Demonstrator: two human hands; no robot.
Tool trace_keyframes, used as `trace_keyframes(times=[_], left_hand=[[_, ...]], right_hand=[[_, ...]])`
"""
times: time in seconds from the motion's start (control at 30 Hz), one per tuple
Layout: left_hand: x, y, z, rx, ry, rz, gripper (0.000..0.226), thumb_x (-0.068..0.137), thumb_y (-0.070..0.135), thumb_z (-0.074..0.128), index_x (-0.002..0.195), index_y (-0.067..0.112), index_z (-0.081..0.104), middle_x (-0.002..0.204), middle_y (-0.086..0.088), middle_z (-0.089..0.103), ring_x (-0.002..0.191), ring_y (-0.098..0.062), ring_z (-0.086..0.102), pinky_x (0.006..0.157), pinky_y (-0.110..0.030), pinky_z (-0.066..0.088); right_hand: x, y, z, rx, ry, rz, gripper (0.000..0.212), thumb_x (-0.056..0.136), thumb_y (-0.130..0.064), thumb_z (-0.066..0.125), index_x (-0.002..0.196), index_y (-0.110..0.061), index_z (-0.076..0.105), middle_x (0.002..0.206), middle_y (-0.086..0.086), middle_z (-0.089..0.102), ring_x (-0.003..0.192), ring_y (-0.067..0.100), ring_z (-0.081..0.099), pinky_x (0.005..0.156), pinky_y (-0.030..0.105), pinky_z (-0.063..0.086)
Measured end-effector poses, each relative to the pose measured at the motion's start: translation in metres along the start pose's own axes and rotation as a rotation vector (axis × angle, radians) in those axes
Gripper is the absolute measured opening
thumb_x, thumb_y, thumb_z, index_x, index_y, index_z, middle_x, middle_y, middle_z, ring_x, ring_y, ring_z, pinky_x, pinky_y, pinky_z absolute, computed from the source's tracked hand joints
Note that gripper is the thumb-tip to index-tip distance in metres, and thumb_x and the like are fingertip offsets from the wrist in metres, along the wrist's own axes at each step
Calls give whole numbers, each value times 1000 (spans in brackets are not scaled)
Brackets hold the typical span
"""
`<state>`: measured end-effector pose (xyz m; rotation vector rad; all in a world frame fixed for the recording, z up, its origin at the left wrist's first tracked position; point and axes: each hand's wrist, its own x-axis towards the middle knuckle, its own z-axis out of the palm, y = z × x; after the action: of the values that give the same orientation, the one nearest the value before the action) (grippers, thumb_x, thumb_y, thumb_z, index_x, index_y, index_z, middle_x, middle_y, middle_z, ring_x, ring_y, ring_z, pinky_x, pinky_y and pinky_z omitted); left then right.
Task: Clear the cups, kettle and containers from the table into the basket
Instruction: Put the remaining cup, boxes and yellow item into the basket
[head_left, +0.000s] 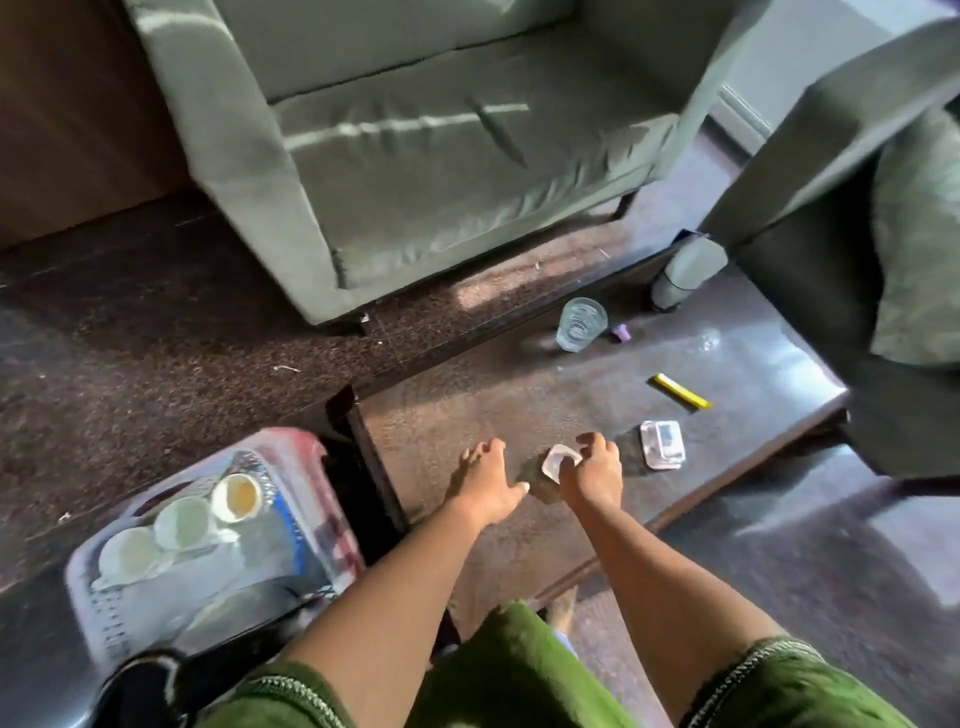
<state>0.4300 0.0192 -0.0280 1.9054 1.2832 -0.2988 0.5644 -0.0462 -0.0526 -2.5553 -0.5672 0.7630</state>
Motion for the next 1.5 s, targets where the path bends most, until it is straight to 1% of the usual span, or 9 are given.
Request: trace_keyframes(times=[0.4, 0.6, 0.8, 0.97, 1.07, 1.17, 1.23, 1.37, 1.5], left_hand=[[87, 58, 124, -620, -130, -435, 72, 102, 24, 39, 151, 14, -12, 156, -16, 22, 141, -31, 30, 113, -37, 27], [120, 45, 150, -485, -84, -571, 54, 99, 19, 39, 150, 12, 23, 145, -16, 43, 129, -31, 47, 103, -32, 37], [133, 31, 165, -758, 25, -580, 34, 97, 26, 44, 130, 21, 51, 123, -9, 61, 108, -27, 61, 96, -39, 50], [116, 47, 112, -1114, 173, -533, 26, 101, 26, 42, 123, 18, 55, 130, -10, 57, 108, -19, 54, 99, -35, 44], [97, 45, 81, -1163, 124, -598, 54, 96, 52, 42, 136, 16, 48, 128, -5, 59, 115, -24, 53, 95, -38, 45], [74, 36, 44, -1305, 51, -545, 48, 92, 57, 45, 115, 19, 64, 93, -3, 70, 101, -24, 60, 88, -39, 49], [55, 26, 17, -1394, 135, -480, 39, 93, 44, 54, 122, 17, 58, 95, -5, 68, 85, -19, 62, 75, -32, 50], [10, -9, -33, -1252, 315, -436, 25, 95, 16, 56, 119, 15, 56, 110, -12, 63, 83, -18, 60, 62, -24, 49], [-39, -46, -84, -834, 439, -405, 18, 89, 23, 59, 106, 19, 65, 106, -12, 69, 90, -26, 64, 75, -30, 54]], right_hand=[[91, 85, 3, -275, -308, -166, 55, 80, -22, 71, 130, -13, 48, 131, 10, 47, 122, 28, 46, 101, 36, 41], [113, 88, 40, -299, -421, -195, 56, 82, -21, 70, 131, -13, 44, 134, 12, 45, 126, 34, 42, 103, 40, 39], [116, 84, 44, -290, -456, -161, 63, 88, -27, 64, 141, -9, 34, 141, 14, 39, 131, 35, 36, 110, 39, 31], [103, 49, 24, 256, -534, 87, 59, 86, -31, 68, 134, -21, 35, 131, 11, 56, 113, 32, 60, 98, 41, 49], [89, 14, 12, 776, -747, 326, 32, 94, -11, 58, 117, -21, 37, 115, 18, 62, 91, 31, 66, 80, 44, 56], [68, -23, -2, 856, -847, 325, 16, 99, -6, 47, 109, -17, 43, 99, 15, 64, 79, 24, 64, 64, 33, 55], [51, -47, -3, 797, -906, 259, 12, 100, -7, 42, 107, -15, 49, 96, 11, 64, 80, 21, 62, 67, 31, 52], [6, -99, 12, 605, -894, 177, 23, 99, -35, 47, 111, -20, 59, 109, 4, 62, 101, 19, 56, 85, 32, 43], [-45, -143, 36, 505, -787, 33, 42, 85, -45, 65, 107, -8, 65, 96, 8, 68, 86, 20, 64, 88, 40, 55]])
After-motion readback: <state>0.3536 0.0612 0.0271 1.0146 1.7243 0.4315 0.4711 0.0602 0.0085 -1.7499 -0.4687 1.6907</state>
